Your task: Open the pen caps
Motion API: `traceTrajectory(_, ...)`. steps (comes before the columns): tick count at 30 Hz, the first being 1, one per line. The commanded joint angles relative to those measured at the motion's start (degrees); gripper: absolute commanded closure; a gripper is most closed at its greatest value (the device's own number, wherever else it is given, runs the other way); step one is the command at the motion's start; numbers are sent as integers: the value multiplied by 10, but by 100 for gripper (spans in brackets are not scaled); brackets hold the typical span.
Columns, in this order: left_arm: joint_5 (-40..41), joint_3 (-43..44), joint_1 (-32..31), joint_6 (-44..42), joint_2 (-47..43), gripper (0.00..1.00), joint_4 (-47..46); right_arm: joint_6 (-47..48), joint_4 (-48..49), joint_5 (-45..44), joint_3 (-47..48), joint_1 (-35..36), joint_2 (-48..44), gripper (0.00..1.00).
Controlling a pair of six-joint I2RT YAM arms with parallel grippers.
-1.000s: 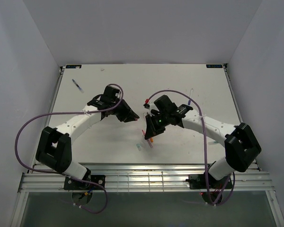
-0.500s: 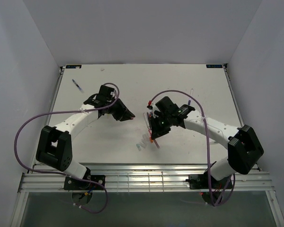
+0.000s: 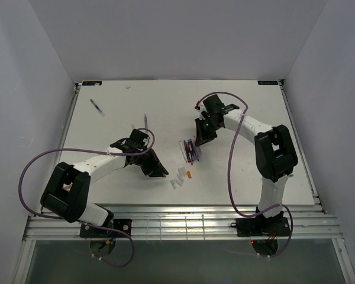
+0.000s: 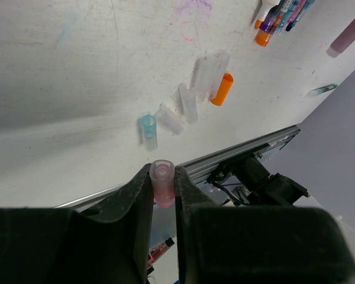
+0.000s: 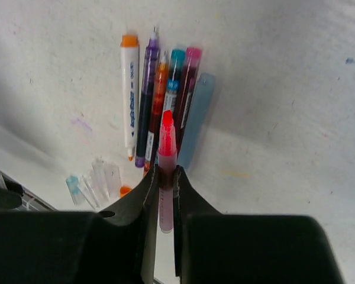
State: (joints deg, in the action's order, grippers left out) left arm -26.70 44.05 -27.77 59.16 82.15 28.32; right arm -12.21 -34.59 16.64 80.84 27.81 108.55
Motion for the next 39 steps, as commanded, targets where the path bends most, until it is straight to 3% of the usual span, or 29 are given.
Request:
traceTrajectory(1,-16,5,-10,-13,22,100,-34,16,-15,-6,55,-11,36,92)
traceTrajectory(9,-21,-12,-24,-14,43,99,-61,12,-16,-21,93,-33,100,92)
traceTrajectory(18,-25,-43,-29,-8,38,80,-80,3,9,13,56,-33,104,91)
traceTrajectory(30,-24,-54,-34,-16,60,58,-97,-2,11,21,67,-33,95,61)
traceTrajectory(32,-22,-55,-35,-16,62,52,-98,-5,6,10,88,-34,95,60)
traceTrajectory(39,-20,-52,-35,-12,36,48,-98,-31,2,-32,165,-88,82,56)
